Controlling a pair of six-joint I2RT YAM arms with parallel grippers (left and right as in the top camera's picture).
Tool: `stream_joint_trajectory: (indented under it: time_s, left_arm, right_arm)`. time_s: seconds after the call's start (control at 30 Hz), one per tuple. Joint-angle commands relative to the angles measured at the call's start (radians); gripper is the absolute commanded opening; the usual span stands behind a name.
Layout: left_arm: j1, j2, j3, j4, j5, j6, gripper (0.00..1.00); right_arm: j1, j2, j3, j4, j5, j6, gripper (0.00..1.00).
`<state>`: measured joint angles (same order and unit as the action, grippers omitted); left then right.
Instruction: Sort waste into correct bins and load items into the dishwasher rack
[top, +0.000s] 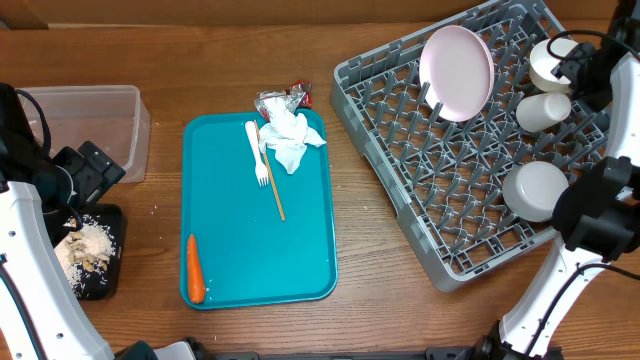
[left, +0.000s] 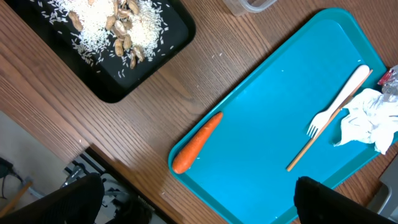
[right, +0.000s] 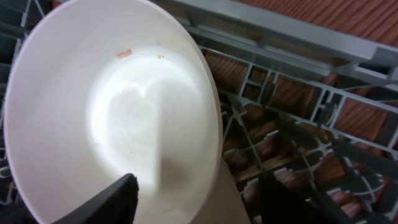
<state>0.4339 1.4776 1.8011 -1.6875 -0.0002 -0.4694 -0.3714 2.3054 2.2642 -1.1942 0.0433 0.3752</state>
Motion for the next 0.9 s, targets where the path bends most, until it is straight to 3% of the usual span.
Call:
stream_joint_trajectory:
  time_s: [0.0,0.07,0.37,0.67,0.87]
  left_arm:
    - [0.004,0.006,-0.003,-0.002,0.0,-0.01,1.0]
    - [0.004,0.006,-0.003,-0.002,0.0,-0.01,1.0]
    - [0.004,0.006,-0.003,-0.002,0.0,-0.01,1.0]
    - [0.004,0.006,-0.003,-0.002,0.0,-0.01,1.0]
    - [0.004,0.006,-0.003,-0.002,0.0,-0.01,1.0]
  right_arm:
    - [0.001,0.014,0.013,0.023,-0.019,0.019,0.59]
    - [0.002,0.014,0.013,0.035,-0.019,0.018,0.53]
    - [0.002,0.012,0.058,0.009,0.104,0.018,0.07]
    - [0.026,-0.004,0.192,-0.06,0.203,-0.039,0.04]
    - [0.128,-0.005,0.19,-0.072,0.557,-0.108,0.04]
